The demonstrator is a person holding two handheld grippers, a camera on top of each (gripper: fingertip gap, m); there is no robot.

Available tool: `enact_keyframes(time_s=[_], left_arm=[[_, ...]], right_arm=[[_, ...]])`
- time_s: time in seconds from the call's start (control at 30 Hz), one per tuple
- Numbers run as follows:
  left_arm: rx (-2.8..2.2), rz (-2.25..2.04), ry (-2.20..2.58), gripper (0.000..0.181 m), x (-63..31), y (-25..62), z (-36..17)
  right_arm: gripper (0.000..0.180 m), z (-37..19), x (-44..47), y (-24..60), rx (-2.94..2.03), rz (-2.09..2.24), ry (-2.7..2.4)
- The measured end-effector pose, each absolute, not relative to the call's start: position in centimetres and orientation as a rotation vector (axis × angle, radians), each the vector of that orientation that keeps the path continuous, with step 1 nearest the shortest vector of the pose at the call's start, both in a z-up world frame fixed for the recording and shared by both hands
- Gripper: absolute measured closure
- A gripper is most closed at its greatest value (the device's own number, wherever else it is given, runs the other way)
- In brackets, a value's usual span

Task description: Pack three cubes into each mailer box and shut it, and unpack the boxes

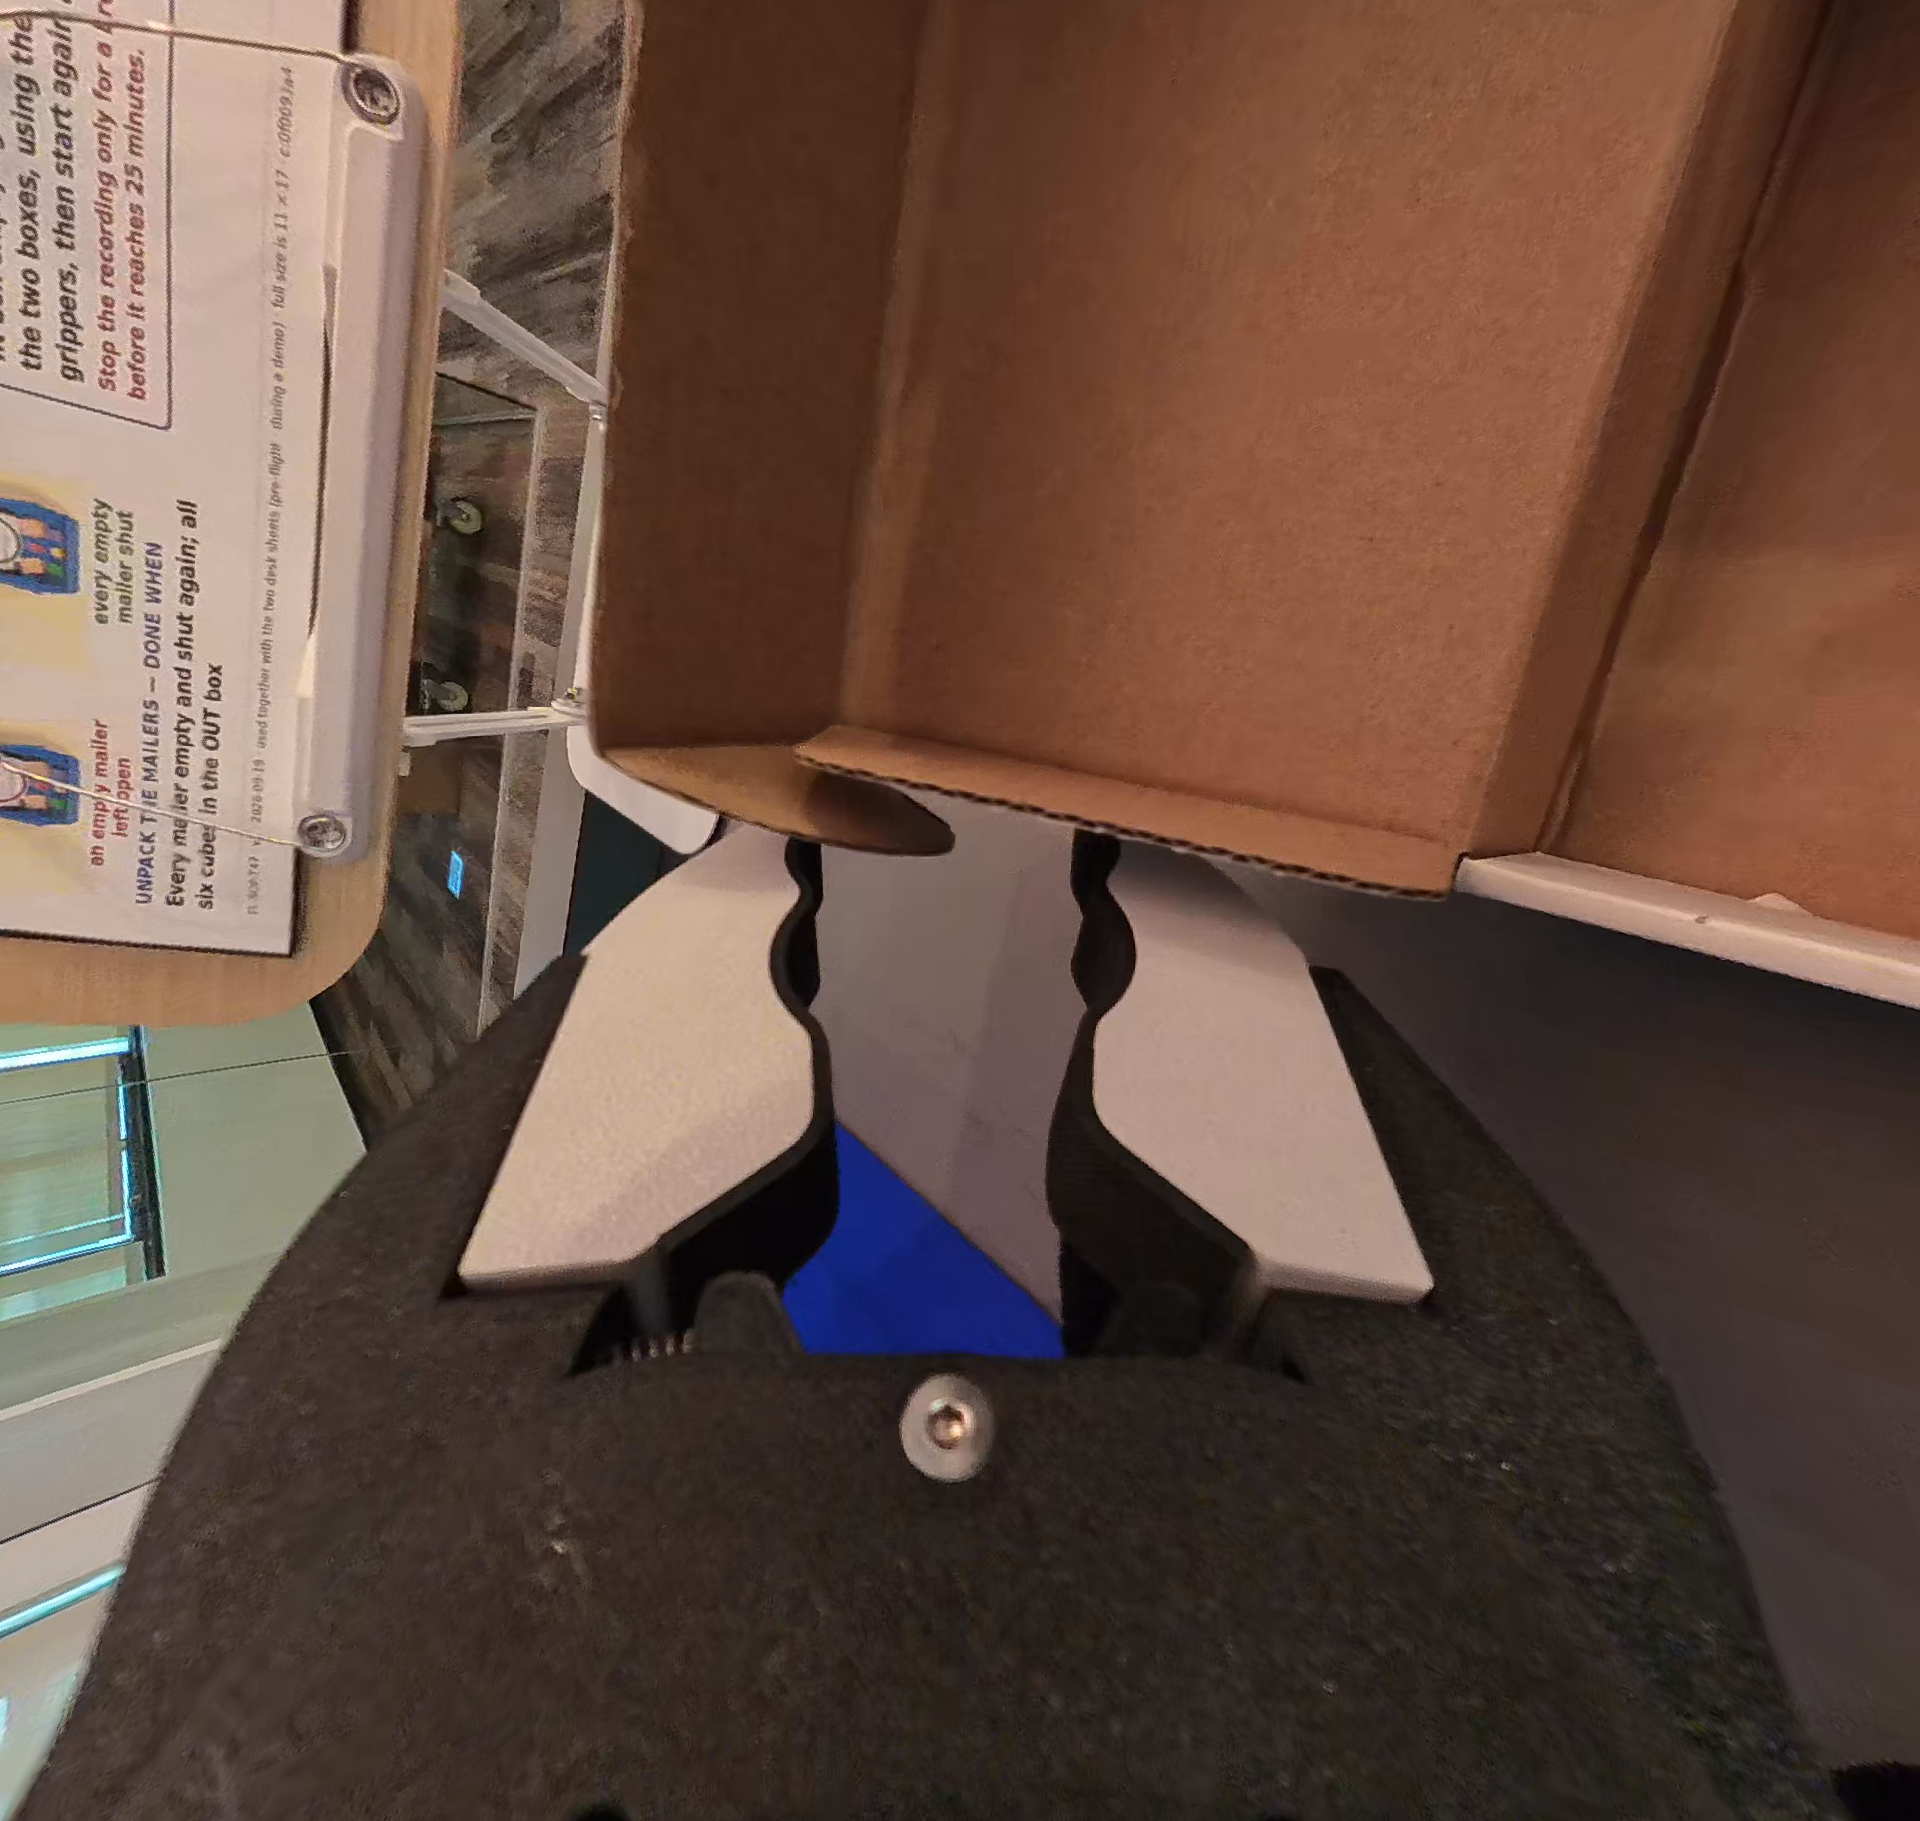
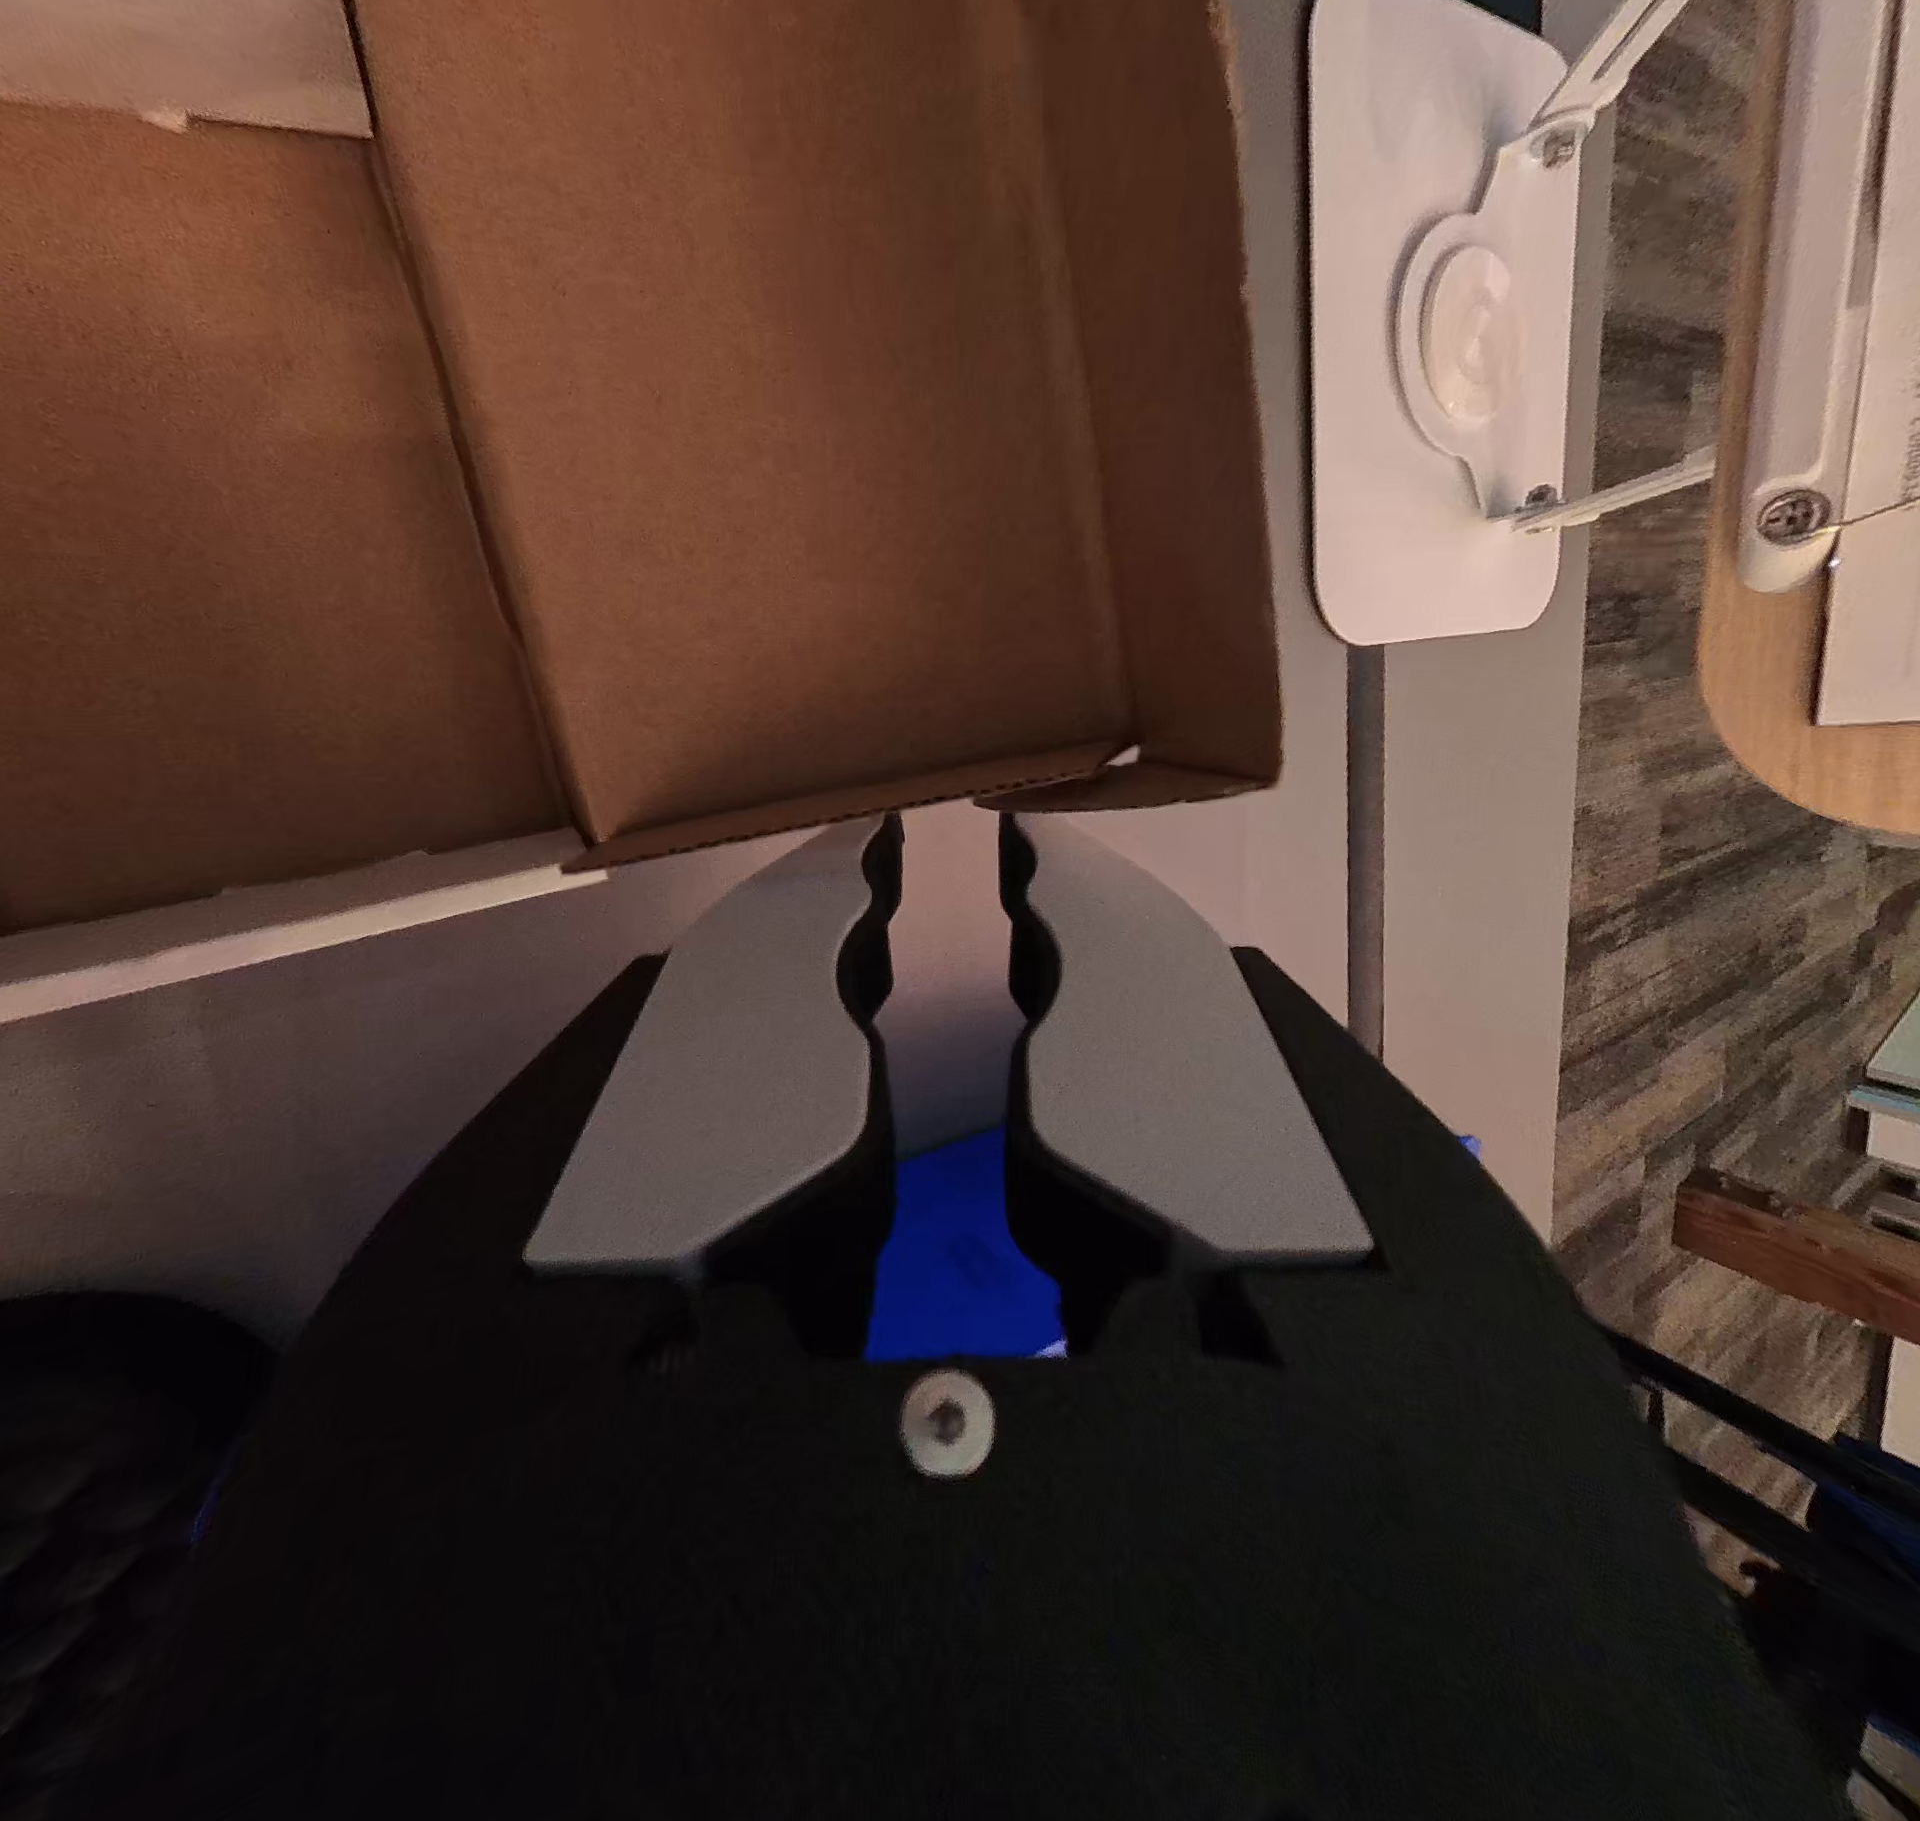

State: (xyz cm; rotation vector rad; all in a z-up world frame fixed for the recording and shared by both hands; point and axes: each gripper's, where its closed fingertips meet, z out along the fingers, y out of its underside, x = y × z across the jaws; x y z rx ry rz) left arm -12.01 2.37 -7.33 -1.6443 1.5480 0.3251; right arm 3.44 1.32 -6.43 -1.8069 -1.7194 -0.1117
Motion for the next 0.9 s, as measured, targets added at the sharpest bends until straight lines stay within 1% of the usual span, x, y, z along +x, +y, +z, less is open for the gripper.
enact_keyframes(time_s=[0.13, 0.4, 0.57, 0.7, 0.9], left_arm=[[-1.666, 0.324, 1.491, 0.134, -12.5, 2.7, -6.9], [-1.793, 0.198, 1.333, 0.133, -13.4, 3.4, -6.1], [-1.879, 0.256, 1.284, 0.133, -15.6, 3.5, -5.3], [-1.961, 0.051, 1.093, 0.136, -15.5, 3.4, -3.5], [-2.020, -0.220, 0.873, 0.135, -13.6, 2.5, -1.6]], right_arm=[[0.162, -5.1, 2.9, 0.9, -1.743, -0.062, -1.692], [0.159, -4.7, 3.7, 1.4, -1.886, 0.172, -1.522], [0.157, -3.4, 5.1, 2.4, -1.952, 0.219, -1.372], [0.150, -1.8, 4.4, 2.4, -2.107, 0.424, -1.114], [0.144, -0.1, 2.2, 2.5, -2.136, 0.453, -0.880]])
